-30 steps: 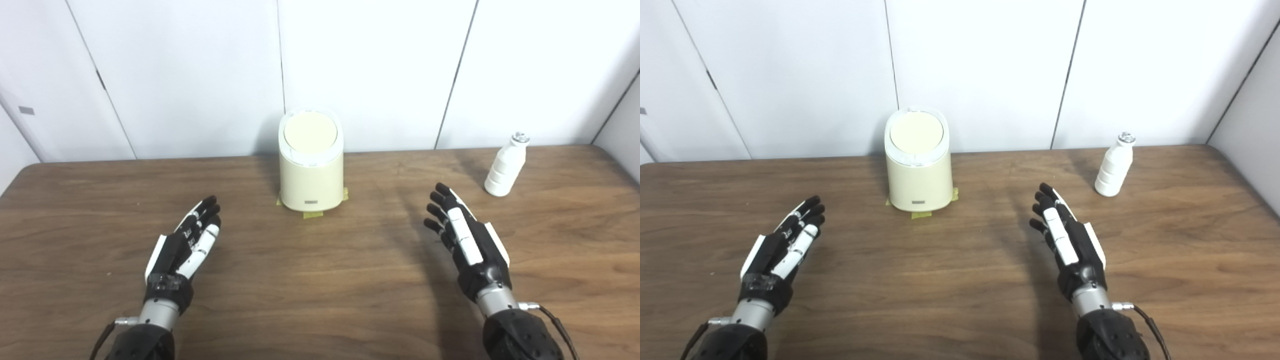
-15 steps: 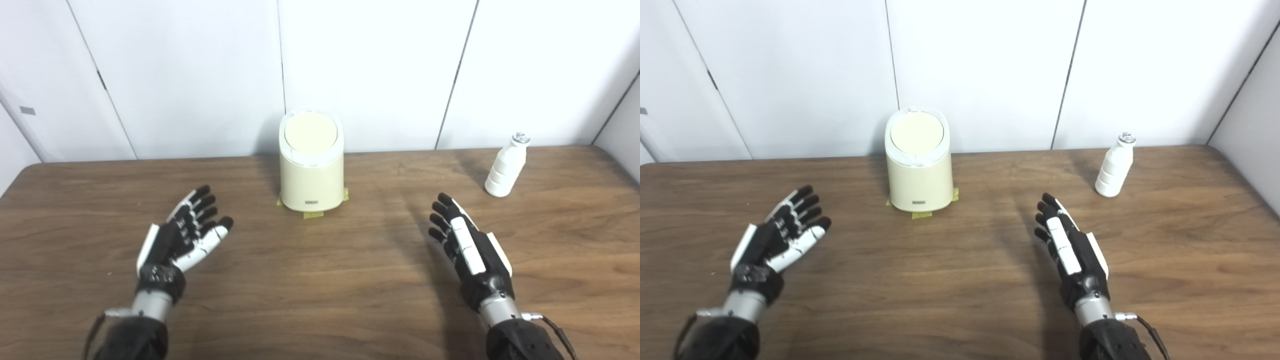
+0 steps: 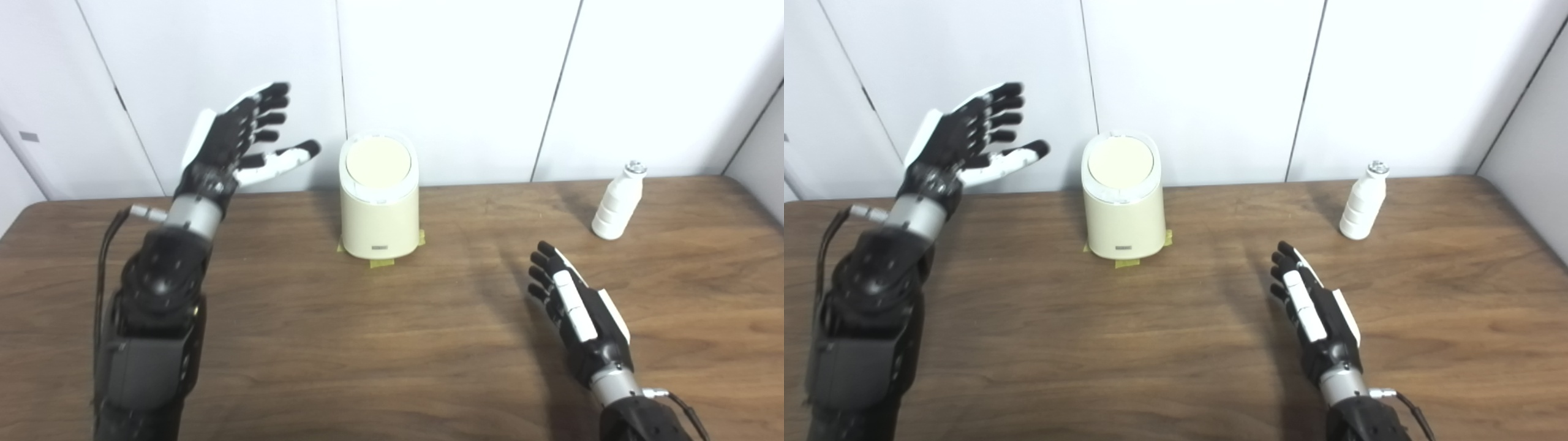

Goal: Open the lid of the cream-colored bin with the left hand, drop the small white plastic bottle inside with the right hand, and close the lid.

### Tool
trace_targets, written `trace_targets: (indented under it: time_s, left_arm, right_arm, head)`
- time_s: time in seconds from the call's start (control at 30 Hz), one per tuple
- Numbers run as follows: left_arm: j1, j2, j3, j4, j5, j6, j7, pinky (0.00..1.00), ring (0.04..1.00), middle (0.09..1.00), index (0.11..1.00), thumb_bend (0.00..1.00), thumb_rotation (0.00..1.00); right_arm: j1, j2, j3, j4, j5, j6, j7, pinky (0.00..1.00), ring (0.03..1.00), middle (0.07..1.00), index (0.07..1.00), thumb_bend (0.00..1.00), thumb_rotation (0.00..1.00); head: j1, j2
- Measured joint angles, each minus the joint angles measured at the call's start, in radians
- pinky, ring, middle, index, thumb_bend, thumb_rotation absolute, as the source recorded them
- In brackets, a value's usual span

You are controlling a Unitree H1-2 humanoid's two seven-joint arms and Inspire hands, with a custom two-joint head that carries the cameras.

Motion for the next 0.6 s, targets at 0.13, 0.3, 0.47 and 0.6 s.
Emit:
trace_targets:
  time_s: [0.13,0.3,0.47,0.6]
  left_arm:
    - [-0.074,-0.021,-0.003,0.089,0.047,0.0,-0.049,0.81,0.885,0.901,0.898,0.8,0.12]
    - [-0.172,-0.027,-0.06,0.229,0.105,0.0,-0.072,0.81,0.871,0.88,0.89,0.83,0.02]
    - [-0.239,-0.028,-0.143,0.347,0.148,-0.004,-0.066,0.69,0.809,0.866,0.887,0.86,0.0]
    - [-0.268,-0.022,-0.205,0.433,0.184,-0.022,-0.061,0.62,0.77,0.861,0.886,0.87,0.01]
  right_arm:
    - [0.0,0.001,0.003,0.0,-0.001,0.002,0.0,0.9,0.92,0.923,0.919,0.6,0.8]
    - [0.001,0.005,0.005,0.0,0.002,0.004,0.0,0.89,0.92,0.924,0.921,0.6,0.8]
    - [0.001,0.008,0.008,-0.001,0.002,0.004,0.0,0.89,0.916,0.921,0.917,0.62,0.8]
    - [0.001,0.011,0.012,-0.001,-0.001,0.004,-0.001,0.89,0.915,0.921,0.922,0.61,0.81]
  head:
    - [0.0,-0.002]
    - [-0.003,-0.005]
    - [-0.008,-0.003]
    - [-0.009,0.0]
